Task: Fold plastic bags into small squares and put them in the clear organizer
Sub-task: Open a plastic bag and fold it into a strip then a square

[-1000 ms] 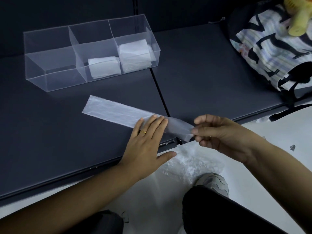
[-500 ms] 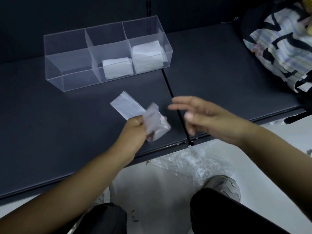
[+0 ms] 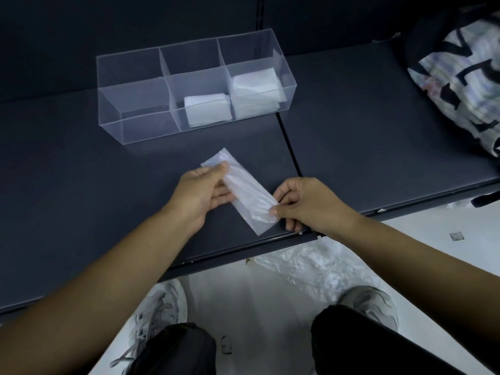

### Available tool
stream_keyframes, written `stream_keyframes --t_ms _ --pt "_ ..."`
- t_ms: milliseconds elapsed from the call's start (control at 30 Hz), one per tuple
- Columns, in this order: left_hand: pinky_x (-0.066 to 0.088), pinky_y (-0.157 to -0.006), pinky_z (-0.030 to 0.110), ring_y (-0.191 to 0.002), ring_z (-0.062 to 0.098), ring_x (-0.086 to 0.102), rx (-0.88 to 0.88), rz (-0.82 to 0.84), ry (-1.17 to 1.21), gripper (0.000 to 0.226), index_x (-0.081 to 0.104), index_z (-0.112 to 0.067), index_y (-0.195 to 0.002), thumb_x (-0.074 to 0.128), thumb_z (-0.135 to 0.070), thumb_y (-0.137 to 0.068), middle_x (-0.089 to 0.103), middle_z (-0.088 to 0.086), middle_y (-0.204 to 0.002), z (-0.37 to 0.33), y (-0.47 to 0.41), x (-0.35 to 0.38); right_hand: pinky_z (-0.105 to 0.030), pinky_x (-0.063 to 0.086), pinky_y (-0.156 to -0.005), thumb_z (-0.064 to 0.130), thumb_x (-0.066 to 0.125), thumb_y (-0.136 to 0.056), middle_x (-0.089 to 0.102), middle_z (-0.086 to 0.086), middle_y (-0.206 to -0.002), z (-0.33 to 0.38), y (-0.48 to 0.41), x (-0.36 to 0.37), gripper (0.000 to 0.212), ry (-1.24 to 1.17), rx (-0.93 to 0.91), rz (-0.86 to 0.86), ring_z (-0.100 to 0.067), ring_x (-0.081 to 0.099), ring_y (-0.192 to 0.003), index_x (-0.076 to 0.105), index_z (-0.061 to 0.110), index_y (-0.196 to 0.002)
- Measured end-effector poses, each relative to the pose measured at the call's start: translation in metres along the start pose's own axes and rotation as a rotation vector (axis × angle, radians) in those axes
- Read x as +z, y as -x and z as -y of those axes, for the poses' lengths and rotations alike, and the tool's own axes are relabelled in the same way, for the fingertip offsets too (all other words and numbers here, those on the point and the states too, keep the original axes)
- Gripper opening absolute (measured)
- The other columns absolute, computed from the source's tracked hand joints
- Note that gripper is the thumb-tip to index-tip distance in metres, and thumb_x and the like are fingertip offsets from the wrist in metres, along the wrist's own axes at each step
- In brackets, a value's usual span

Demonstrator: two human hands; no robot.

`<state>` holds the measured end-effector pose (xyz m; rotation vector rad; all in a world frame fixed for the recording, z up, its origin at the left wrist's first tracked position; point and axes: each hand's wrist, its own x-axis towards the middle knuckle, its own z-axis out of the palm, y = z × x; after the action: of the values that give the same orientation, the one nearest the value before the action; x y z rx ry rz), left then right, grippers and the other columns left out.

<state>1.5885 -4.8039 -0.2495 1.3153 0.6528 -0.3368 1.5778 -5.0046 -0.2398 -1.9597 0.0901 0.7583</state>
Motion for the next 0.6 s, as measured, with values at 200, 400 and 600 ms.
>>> stream_keyframes --t_ms 200,400,600 --pt "0.059 -0.062 0.024 -0.066 0.015 0.064 0.199 -0.133 -0.185 0.022 0.069 -0.002 -0.095 0.057 -0.020 -0.097 0.067 0.007 -0.079 -0.023 -0.026 -0.013 -0.015 0.038 -0.037 0.012 0.077 -0.079 0.066 0.000 -0.053 0.005 -0.004 0.002 0.018 0.038 0.038 -0.028 -0.006 0.055 -0.037 0.061 0.011 -0.085" --pt "0.037 -0.097 0.026 -0.106 0.019 0.054 1.142 -0.106 -0.958 0.026 0.067 -0.007 -0.110 0.051 -0.016 -0.093 0.065 0.008 -0.111 0.012 0.029 -0.002 -0.018 0.036 -0.036 0.013 0.078 -0.077 0.066 -0.004 -0.059 0.007 -0.012 0.002 0.021 0.087 0.064 -0.024 -0.009 0.058 -0.041 0.058 0.013 -0.084" --pt "-0.005 -0.120 0.032 -0.148 0.019 -0.006 0.929 0.287 -1.509 0.088 0.001 -0.006 -0.150 0.026 -0.065 -0.090 0.001 0.008 -0.160 0.067 0.048 0.005 -0.014 0.036 -0.038 0.016 0.072 -0.082 0.068 -0.001 -0.057 0.007 -0.013 0.003 0.013 0.094 0.002 -0.049 -0.008 0.055 -0.040 0.059 0.014 -0.083"
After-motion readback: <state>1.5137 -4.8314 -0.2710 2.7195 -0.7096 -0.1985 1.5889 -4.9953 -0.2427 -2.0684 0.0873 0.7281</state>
